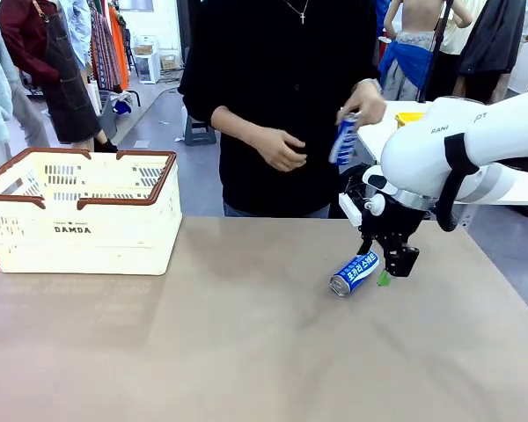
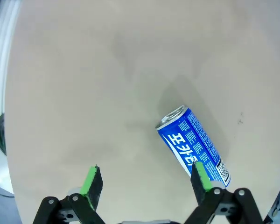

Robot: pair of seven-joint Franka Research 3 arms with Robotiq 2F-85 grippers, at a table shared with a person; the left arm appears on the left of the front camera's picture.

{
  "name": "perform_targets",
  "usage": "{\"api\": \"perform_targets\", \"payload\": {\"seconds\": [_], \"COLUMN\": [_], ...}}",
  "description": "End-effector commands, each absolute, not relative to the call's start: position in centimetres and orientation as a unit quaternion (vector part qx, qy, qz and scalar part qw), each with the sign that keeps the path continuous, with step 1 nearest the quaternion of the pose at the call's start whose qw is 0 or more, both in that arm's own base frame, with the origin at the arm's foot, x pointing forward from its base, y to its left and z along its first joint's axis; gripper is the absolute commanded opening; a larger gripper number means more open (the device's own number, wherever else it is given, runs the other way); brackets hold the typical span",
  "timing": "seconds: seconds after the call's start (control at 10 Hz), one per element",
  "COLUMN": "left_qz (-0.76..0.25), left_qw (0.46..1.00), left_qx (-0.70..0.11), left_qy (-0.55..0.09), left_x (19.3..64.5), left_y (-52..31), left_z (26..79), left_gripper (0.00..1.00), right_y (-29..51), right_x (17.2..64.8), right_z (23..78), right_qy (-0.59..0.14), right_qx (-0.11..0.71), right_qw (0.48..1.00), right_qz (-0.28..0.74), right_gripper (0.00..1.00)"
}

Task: Place the drinks into the Shopping basket.
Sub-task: Pick up one drink and place it into the Shopping basket.

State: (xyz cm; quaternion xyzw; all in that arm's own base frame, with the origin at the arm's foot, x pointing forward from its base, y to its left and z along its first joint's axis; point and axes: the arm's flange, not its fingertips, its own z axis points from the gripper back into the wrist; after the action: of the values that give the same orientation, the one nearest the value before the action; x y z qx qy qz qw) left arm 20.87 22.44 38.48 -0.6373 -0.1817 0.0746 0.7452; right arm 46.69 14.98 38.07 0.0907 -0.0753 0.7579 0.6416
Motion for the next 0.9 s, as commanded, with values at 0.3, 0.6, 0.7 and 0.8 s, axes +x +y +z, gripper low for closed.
{"api": "perform_targets", "payload": {"seconds": [0.3, 0.6, 0.7, 0.8], "left_qz": [0.069, 0.069, 0.069, 0.069], "left_qw": [0.739, 0.739, 0.739, 0.739], "left_qx": [-0.642, -0.642, -0.642, -0.642], "left_qy": [-0.193, -0.193, -0.193, -0.193], "left_x": [20.9, 20.9, 20.9, 20.9], "left_y": [22.4, 22.4, 22.4, 22.4], "left_z": [38.6, 38.6, 38.6, 38.6], "left_gripper": [1.00, 1.00, 1.00, 1.00], "right_y": [13.6, 14.7, 15.1, 15.7], "right_x": [47.9, 50.5, 51.1, 51.5], "right_z": [37.3, 33.8, 32.7, 31.6], "right_qy": [-0.154, -0.122, -0.121, -0.115], "right_qx": [0.031, 0.030, 0.025, 0.023], "right_qw": [0.608, 0.584, 0.573, 0.561], "right_qz": [0.778, 0.802, 0.810, 0.819], "right_gripper": [1.00, 1.00, 1.00, 1.00]}}
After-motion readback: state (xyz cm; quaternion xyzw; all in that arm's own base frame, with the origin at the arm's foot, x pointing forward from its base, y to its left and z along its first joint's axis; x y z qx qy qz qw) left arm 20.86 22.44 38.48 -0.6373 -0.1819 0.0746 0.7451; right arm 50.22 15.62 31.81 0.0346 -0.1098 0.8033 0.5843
